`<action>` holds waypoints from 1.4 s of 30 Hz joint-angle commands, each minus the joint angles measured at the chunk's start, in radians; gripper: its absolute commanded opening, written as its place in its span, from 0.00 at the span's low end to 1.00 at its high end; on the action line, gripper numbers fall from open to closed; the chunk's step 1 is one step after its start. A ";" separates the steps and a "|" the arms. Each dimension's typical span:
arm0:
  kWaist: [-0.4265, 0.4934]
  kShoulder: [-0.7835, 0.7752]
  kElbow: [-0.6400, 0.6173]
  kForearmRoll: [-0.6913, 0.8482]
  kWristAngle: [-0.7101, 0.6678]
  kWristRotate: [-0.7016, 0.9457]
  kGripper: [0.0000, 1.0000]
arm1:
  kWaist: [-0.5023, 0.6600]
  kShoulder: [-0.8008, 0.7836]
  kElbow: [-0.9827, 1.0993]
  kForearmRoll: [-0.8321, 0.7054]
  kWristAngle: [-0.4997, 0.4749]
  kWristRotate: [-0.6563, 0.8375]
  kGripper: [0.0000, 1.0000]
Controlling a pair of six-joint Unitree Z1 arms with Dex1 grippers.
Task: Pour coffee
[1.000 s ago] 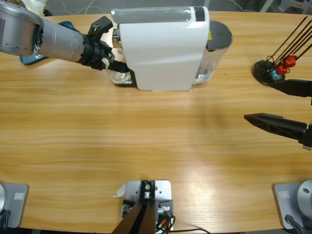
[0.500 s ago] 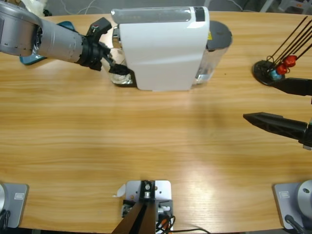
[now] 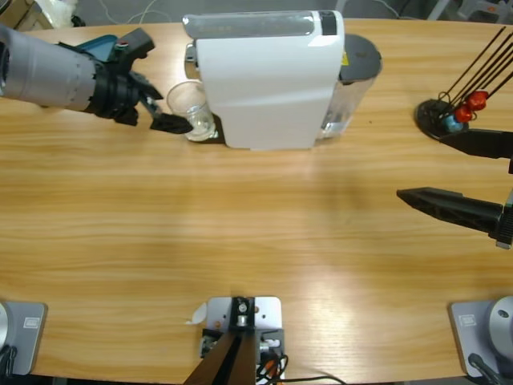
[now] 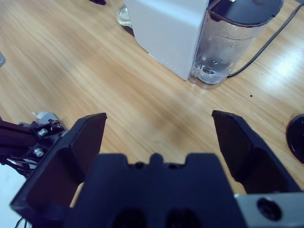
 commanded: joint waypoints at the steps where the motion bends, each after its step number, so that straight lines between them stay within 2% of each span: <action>1: 0.019 -0.113 0.073 0.090 0.033 -0.074 1.00 | -0.009 0.020 0.034 0.003 0.020 -0.006 0.97; 3: 0.003 -0.186 0.095 0.131 0.034 -0.098 1.00 | -0.011 0.015 0.006 0.040 0.017 -0.019 0.97; 5: 0.002 -0.298 0.128 0.165 0.063 -0.134 0.99 | -0.016 0.036 -0.104 0.150 0.011 -0.046 0.98; 8: 0.003 -0.467 0.190 0.190 0.115 -0.183 0.94 | -0.075 0.169 -0.333 0.327 0.021 -0.112 1.00; 10: 0.000 -0.505 0.219 0.191 0.118 -0.202 0.94 | -0.115 0.233 -0.397 0.337 0.014 -0.153 0.97; 11: -0.002 -0.508 0.222 0.191 0.122 -0.203 0.93 | -0.128 0.258 -0.406 0.315 0.001 -0.180 0.83; 12: -0.002 -0.508 0.222 0.190 0.130 -0.204 0.93 | -0.143 0.291 -0.423 0.299 -0.020 -0.207 0.59; 13: -0.001 -0.510 0.224 0.185 0.136 -0.203 0.93 | -0.159 0.330 -0.451 0.295 -0.029 -0.240 0.42; 14: 0.000 -0.511 0.226 0.180 0.140 -0.200 0.93 | -0.180 0.371 -0.485 0.296 -0.029 -0.268 0.12; 15: 0.002 -0.506 0.228 0.171 0.140 -0.196 0.93 | -0.201 0.406 -0.518 0.295 -0.040 -0.282 0.00; 18: 0.003 -0.496 0.247 0.134 0.140 -0.194 0.91 | -0.223 0.470 -0.570 0.241 -0.138 -0.312 0.00; 22: 0.003 -0.484 0.253 0.112 0.134 -0.187 0.91 | -0.249 0.526 -0.682 0.242 -0.149 -0.362 0.00; 27: 0.003 -0.433 0.250 0.089 0.122 -0.177 0.91 | -0.250 0.636 -0.865 0.337 -0.129 -0.376 0.00; 33: 0.002 -0.398 0.243 0.088 0.117 -0.173 0.91 | -0.250 0.745 -0.993 0.453 0.029 -0.417 0.00; 38: 0.002 -0.384 0.239 0.088 0.106 -0.172 0.91 | -0.250 0.819 -0.988 0.462 0.032 -0.437 0.00; 42: 0.002 -0.375 0.236 0.088 0.102 -0.171 0.91 | -0.251 0.859 -0.990 0.455 -0.014 -0.448 0.00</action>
